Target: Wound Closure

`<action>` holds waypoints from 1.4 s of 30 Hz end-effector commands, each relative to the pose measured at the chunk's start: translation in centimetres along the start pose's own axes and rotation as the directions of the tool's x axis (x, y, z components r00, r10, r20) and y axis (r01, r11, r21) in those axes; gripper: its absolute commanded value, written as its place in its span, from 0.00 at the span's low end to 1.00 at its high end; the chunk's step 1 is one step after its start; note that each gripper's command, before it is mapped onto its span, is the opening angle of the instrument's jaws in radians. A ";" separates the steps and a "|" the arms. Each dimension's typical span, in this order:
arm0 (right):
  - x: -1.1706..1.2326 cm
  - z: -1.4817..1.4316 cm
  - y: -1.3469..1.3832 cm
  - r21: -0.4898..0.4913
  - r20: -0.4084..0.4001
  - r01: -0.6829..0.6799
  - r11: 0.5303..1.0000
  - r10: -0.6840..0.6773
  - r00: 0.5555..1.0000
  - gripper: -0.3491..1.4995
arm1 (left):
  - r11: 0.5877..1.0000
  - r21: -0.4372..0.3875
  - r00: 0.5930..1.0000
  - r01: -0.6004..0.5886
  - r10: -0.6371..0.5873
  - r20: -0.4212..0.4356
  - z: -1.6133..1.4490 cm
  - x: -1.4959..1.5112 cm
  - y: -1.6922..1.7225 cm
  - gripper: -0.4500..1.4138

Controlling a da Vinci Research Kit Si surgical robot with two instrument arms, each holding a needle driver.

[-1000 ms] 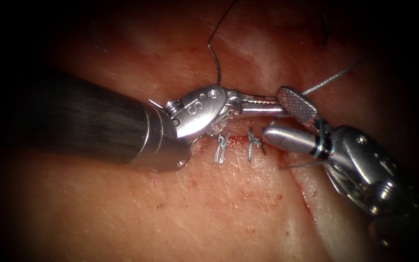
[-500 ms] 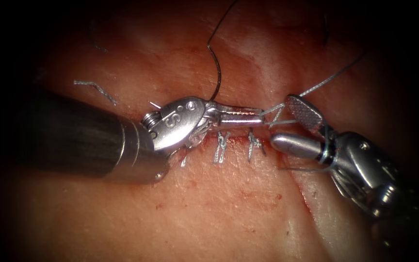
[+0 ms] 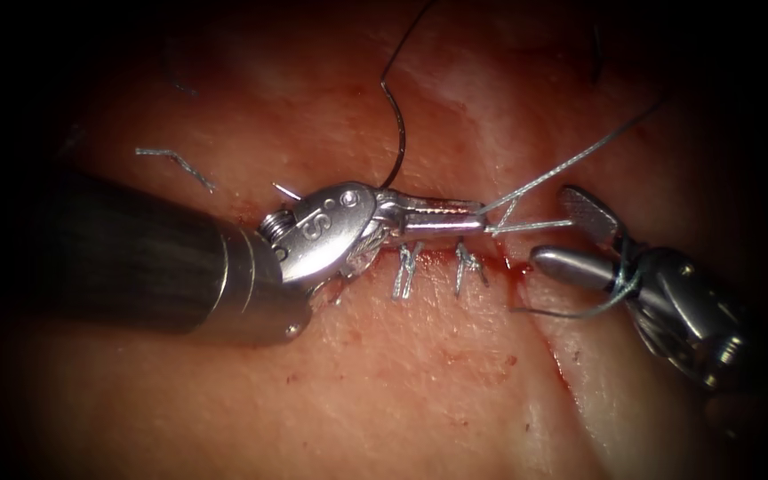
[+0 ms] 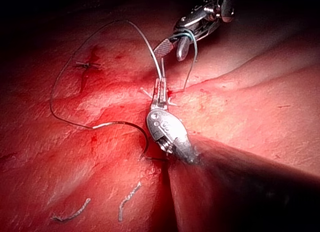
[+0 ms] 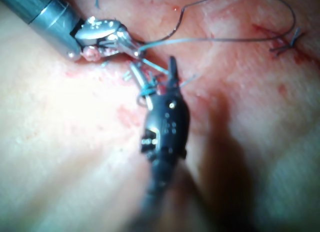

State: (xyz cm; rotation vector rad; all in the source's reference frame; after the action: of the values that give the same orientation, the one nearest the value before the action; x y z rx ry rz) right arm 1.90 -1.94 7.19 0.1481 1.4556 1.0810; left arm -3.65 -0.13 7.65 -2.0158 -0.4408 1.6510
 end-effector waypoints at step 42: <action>-0.59 0.52 0.42 -0.255 0.179 -0.137 0.957 0.186 0.966 0.82 | 1.000 0.000 0.989 -0.014 0.014 0.146 0.21 -0.20 0.54 0.00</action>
State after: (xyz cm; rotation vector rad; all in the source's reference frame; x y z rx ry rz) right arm 2.17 -1.82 7.95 0.1962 1.1276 1.3319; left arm -3.88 -0.64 7.42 -1.8969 -0.4796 1.8282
